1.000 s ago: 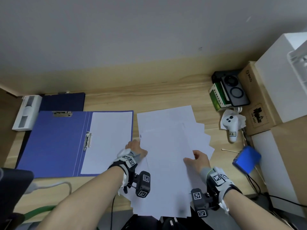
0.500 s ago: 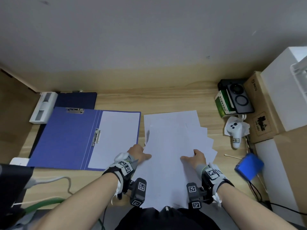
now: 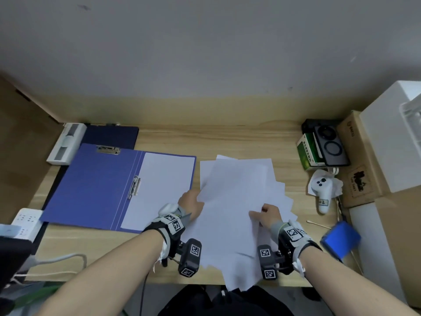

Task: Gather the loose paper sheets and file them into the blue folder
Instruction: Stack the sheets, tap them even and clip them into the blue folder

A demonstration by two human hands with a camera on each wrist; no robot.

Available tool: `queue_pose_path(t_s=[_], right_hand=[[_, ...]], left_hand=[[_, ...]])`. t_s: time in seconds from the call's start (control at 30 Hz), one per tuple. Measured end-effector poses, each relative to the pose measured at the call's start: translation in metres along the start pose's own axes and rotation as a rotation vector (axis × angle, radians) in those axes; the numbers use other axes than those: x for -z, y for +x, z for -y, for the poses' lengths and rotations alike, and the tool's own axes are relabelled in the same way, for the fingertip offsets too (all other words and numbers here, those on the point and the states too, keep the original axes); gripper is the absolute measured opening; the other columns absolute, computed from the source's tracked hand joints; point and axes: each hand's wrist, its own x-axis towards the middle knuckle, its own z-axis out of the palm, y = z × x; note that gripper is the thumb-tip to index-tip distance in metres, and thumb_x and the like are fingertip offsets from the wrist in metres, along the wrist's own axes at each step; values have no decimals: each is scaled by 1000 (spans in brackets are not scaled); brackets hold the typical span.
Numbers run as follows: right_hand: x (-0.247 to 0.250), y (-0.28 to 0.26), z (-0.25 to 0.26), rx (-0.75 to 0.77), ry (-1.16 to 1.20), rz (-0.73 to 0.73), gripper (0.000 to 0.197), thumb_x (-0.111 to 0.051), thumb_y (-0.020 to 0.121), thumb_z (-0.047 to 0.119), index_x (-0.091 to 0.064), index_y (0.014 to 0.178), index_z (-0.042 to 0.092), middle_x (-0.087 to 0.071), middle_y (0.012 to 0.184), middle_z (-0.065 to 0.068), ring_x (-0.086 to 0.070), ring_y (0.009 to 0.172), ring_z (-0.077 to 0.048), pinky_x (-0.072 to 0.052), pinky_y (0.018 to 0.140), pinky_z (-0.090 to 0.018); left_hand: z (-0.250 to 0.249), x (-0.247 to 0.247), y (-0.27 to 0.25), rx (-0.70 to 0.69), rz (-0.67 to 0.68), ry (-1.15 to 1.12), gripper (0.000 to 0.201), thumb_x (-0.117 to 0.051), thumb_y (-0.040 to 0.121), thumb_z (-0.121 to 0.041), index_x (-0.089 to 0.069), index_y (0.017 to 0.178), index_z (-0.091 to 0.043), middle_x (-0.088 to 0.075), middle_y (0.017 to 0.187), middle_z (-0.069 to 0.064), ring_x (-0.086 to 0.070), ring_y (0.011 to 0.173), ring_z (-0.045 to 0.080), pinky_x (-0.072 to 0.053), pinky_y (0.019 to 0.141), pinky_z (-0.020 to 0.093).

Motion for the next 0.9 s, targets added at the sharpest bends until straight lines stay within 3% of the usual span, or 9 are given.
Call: queue_pose_path(t_s=[0.13, 0.2, 0.27, 0.4, 0.47, 0.53, 0.6, 0.73, 0.9], right_hand=[[9, 1, 29, 78, 259, -62, 25, -82, 74, 6, -58, 77, 12, -52, 69, -5, -51, 62, -22, -53, 67, -36], [15, 3, 45, 197, 261, -227, 41, -86, 69, 17, -59, 100, 16, -58, 81, 1, -58, 73, -20, -55, 83, -42], [26, 5, 62, 324, 149, -331, 65, -90, 63, 27, -53, 116, 18, -55, 102, 2, -56, 91, -17, -50, 90, -38], [42, 11, 82, 274, 177, -87, 90, -89, 67, 38, -44, 140, 11, -51, 128, 0, -51, 119, -17, -42, 102, -30], [39, 7, 84, 198, 220, 127, 86, -88, 64, 49, -55, 133, 9, -63, 127, 3, -60, 119, -19, -47, 105, -37], [33, -2, 93, 223, 230, 212, 58, -88, 66, 38, -67, 115, 13, -74, 109, 2, -68, 105, -17, -51, 99, -38], [31, -10, 117, 266, 299, 145, 40, -90, 66, 23, -69, 100, 14, -76, 96, 0, -71, 94, -18, -54, 93, -38], [52, -28, 181, 374, 473, 62, 32, -86, 68, 5, -74, 98, 5, -76, 96, -11, -72, 88, -27, -58, 82, -35], [75, -45, 213, 519, 544, 38, 23, -81, 70, -5, -73, 92, 0, -76, 79, -2, -71, 70, -15, -57, 64, -21]], left_hand=[[-5, 31, 5, -88, -73, -157, 32, -52, 85, -5, -70, 110, -15, -72, 103, 5, -65, 95, 26, -49, 79, 29], [-5, 41, 8, -126, -68, -208, 30, -50, 85, -1, -71, 101, -14, -73, 99, 7, -67, 93, 26, -50, 78, 30], [-4, 46, 8, -150, -49, -244, 29, -49, 84, -1, -71, 95, -17, -73, 96, 7, -68, 92, 26, -53, 80, 33], [-7, 51, 10, -164, -78, -384, 28, -49, 84, 0, -72, 98, -11, -73, 94, 7, -66, 85, 21, -53, 80, 33], [-14, 52, 9, -180, -116, -482, 27, -50, 87, 0, -70, 103, -11, -72, 101, 7, -67, 92, 22, -54, 83, 34], [-29, 59, 6, -214, -142, -597, 27, -51, 90, 3, -67, 109, -8, -70, 105, 6, -65, 97, 21, -55, 81, 28], [-47, 73, 7, -256, -164, -675, 25, -54, 90, 1, -67, 108, -10, -70, 105, 3, -66, 96, 20, -56, 82, 29], [-81, 109, 12, -268, -182, -872, 20, -72, 75, -20, -70, 95, -20, -74, 101, 5, -71, 94, 25, -57, 87, 42], [-111, 127, 9, -347, -244, -958, 22, -84, 73, -13, -74, 92, -14, -77, 89, -3, -74, 82, 10, -59, 74, 22]])
